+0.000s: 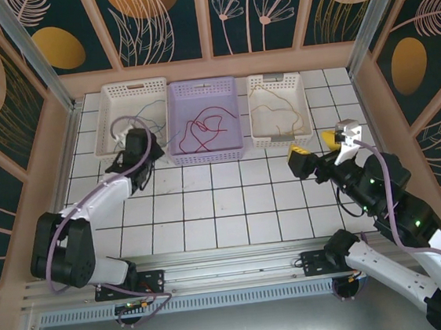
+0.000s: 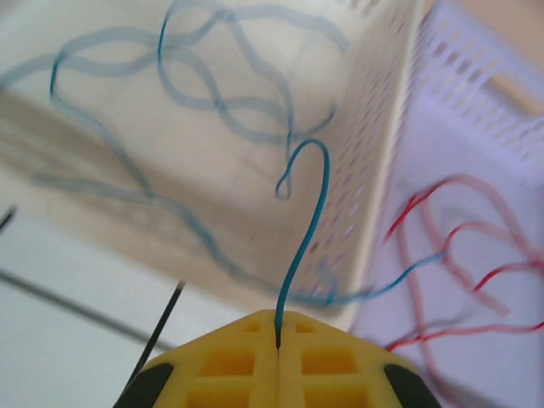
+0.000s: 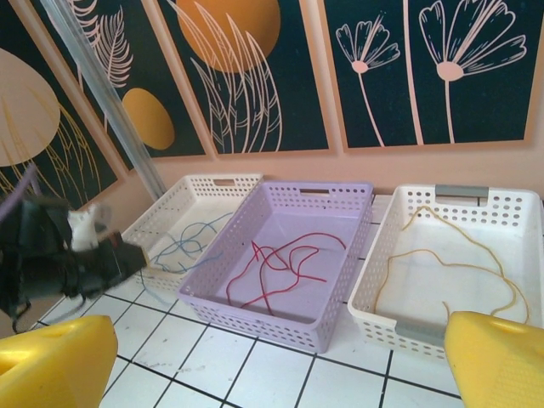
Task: Untangle the cables
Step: Move the cable to the container.
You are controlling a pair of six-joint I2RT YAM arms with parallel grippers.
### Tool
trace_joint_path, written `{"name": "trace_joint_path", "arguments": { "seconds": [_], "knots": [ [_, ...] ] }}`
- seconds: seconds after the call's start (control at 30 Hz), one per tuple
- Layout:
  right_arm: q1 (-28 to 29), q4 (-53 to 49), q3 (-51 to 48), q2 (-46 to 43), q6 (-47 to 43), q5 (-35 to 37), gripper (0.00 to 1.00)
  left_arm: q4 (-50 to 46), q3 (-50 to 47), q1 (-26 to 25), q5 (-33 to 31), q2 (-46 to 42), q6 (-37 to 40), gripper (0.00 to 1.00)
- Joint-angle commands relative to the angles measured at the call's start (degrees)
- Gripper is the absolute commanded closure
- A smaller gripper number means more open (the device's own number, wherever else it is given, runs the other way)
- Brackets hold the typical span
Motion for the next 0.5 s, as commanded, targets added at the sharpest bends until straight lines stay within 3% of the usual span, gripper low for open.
{"name": "trace_joint_path", "arguments": {
  "seconds": [0.0,0.2,0.47],
  "knots": [
    [0.29,0.67,-1.21,-0.61,0.37,-0.84,0.01,-4.48,7.19,3.58,1.06,0.34,3.5,1.0],
    [0.29,0.26,-1.59,-0.61,1.09,-1.48,0.01,-7.42,17.52,9.4,5.58,9.88,4.48,1.0],
    [0.29,-0.58,-1.58,-0.58,1.45,-2.12,0.01,-11.24,29.89,10.87,3.73,24.12,5.14,1.0]
  ]
}}
